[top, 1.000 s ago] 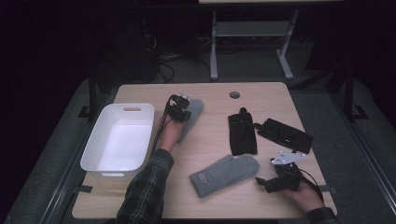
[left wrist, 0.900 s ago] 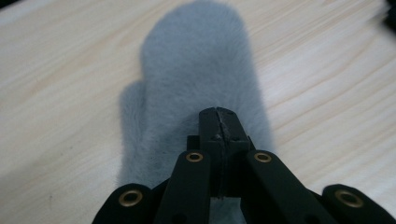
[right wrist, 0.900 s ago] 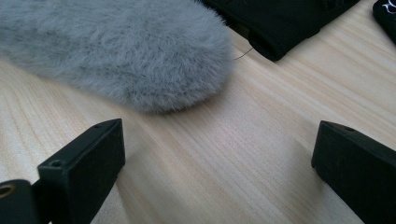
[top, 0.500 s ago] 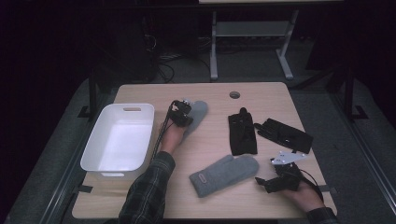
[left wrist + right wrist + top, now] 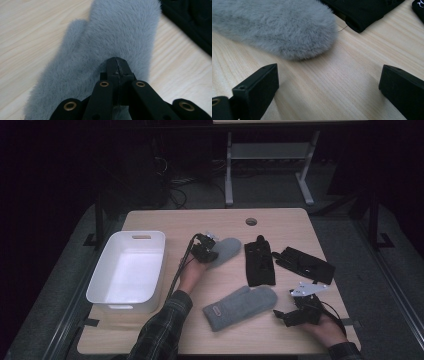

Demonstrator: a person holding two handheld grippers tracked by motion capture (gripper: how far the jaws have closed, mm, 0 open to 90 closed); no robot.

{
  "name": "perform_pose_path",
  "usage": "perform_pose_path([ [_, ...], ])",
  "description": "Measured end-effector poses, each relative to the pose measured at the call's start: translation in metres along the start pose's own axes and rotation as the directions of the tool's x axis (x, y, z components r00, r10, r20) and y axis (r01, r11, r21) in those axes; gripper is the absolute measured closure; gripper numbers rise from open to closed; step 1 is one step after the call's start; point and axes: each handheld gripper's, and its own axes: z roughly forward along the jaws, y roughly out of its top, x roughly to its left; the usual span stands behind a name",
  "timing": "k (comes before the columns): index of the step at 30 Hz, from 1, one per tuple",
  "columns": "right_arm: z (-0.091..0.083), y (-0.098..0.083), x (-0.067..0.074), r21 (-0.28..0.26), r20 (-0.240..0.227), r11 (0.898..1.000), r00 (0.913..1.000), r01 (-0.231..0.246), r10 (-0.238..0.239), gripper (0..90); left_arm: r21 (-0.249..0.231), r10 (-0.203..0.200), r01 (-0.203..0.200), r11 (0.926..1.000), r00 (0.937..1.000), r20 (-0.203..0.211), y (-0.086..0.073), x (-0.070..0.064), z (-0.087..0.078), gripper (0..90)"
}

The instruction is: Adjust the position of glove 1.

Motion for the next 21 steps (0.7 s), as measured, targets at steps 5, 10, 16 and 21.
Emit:
perform_pose_path([
  [5, 0.000, 0.000, 0.000, 0.000, 0.000, 1.000, 1.0000, 0.000, 0.000, 2.4, -0.005, 0.003, -0.003, 1.0000, 0.9996, 0.030, 0.002, -0.007, 0.002, 89.4],
  [10, 0.000, 0.000, 0.000, 0.000, 0.000, 1.000, 1.0000, 0.000, 0.000, 2.5, -0.030, 0.022, -0.021, 0.9993, 0.9990, 0.039, 0.006, -0.006, -0.012, 89.4],
  [16, 0.000, 0.000, 0.000, 0.000, 0.000, 1.000, 1.0000, 0.000, 0.000, 2.4, -0.042, 0.000, -0.001, 0.9991, 0.9994, -0.034, -0.005, 0.010, -0.041, 89.4],
  [21, 0.000, 0.000, 0.000, 0.000, 0.000, 1.000, 1.0000, 0.000, 0.000, 2.5, -0.002, -0.015, 0.015, 0.9999, 0.9977, -0.067, -0.017, 0.019, -0.043, 89.4],
])
